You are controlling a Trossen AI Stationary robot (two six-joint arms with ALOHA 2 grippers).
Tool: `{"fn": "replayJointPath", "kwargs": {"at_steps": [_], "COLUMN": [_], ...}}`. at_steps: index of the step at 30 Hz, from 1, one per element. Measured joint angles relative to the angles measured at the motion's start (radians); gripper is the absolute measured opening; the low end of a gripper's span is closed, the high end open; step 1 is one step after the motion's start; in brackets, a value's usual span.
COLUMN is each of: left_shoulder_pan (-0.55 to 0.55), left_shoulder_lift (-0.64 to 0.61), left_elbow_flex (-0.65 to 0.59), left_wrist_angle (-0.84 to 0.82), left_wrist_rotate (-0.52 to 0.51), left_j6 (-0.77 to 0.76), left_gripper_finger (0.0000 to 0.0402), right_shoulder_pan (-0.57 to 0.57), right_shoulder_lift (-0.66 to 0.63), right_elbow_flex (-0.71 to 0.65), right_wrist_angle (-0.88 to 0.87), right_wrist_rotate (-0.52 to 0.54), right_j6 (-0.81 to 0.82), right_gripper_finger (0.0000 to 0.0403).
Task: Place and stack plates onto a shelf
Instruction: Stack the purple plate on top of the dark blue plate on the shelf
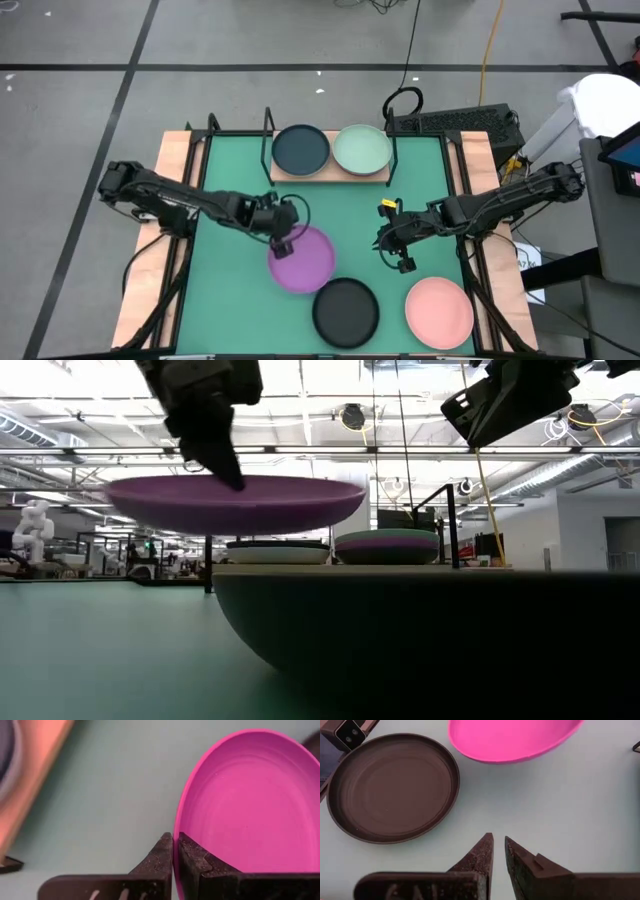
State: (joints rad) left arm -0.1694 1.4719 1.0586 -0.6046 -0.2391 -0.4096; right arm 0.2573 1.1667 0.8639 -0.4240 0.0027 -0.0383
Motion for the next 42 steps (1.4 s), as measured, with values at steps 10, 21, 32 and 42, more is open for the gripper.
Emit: {"fn": "replayJointPath", "kwargs": {"at_steps": [10,21,32,42], "left_shoulder_pan": [0.139,0.272,0.401,0.528], "left_shoulder_lift": [0.000,0.000,0.000,0.000], "left_elbow_flex": [0.067,0.117,0.157,0.195], "left_wrist_angle": [0.000,0.039,0.048,0.056], "left_wrist_rotate": [0.002,0.002,-0.001,0.001], "left_j6": [0.087,0.141,0.202,0.295], "left_gripper_finger": [0.0012,0.0011,0.0011,0.0011], "right_shoulder_pan": [0.000,0.000,0.000,0.000], "right_shoulder_lift": [0.000,0.000,0.000,0.000], "right_elbow_flex": [0.000,0.000,0.000,0.000], "right_wrist_angle": [0.000,0.000,0.000,0.000], "right_wrist_rotate": [0.000,0.048,0.049,0.049], "right_j6": [-0.007,-0.022,-0.030,-0.030], "right_gripper_finger": [0.0031,0.0031,0.0031,0.0031]}}
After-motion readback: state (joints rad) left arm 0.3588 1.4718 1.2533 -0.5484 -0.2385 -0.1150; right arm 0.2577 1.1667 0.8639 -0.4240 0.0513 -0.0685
